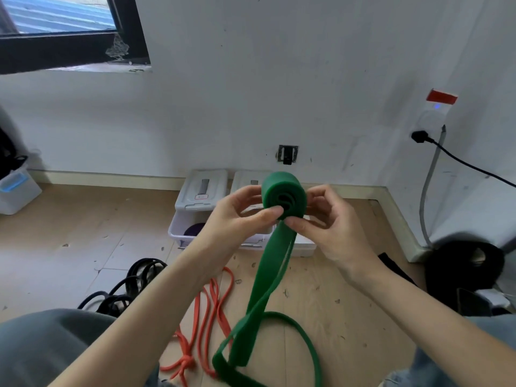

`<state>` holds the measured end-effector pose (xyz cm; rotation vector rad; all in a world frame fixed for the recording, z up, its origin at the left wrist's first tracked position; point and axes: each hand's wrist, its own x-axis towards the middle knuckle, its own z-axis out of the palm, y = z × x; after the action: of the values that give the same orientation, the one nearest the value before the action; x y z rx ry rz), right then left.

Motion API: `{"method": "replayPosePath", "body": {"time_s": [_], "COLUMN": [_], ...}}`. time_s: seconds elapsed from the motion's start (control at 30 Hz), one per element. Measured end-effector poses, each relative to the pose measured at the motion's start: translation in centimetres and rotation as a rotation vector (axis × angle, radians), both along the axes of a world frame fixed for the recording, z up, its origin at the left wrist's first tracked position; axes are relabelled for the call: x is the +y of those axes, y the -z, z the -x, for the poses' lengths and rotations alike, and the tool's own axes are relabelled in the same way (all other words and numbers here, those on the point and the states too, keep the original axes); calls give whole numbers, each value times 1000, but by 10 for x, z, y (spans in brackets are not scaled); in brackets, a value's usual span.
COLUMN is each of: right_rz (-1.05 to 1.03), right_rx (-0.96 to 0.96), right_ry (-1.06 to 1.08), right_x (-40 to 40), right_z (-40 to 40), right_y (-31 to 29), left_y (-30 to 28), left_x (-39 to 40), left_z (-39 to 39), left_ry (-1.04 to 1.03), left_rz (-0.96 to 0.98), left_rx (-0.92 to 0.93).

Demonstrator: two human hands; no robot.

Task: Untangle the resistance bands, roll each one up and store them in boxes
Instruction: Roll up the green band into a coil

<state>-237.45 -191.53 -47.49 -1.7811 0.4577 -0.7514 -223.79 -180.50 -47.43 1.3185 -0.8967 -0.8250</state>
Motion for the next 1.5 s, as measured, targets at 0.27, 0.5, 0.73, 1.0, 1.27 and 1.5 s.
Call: {"method": "replayPosePath", "body": {"time_s": [0.27,0.5,0.73,1.0,1.27,1.5], "right_rz": [218,-104,-23,232,-138,-68], "right_rx": [56,-67,8,107,-71,-39], "right_ry": [-130,-157,-105,-222,-163,-117], "right_x": [-5,-12,-10,-12,-9,-11], "right_z": [3,6,3,5,4,7], "right_y": [-15,-16,-10,-16,-18,-10], "left_y": [-7,-8,4,-2,-8,-2], "left_x": [8,7,1,3,4,4], "left_z": [-11,-13,-2,-8,-15,-11], "left_ry": [135,-4,22,100,5,40], "left_rz": [-87,78,18,-93,156,-52], "left_rx": [-153,73,166,-190,160,-36]}}
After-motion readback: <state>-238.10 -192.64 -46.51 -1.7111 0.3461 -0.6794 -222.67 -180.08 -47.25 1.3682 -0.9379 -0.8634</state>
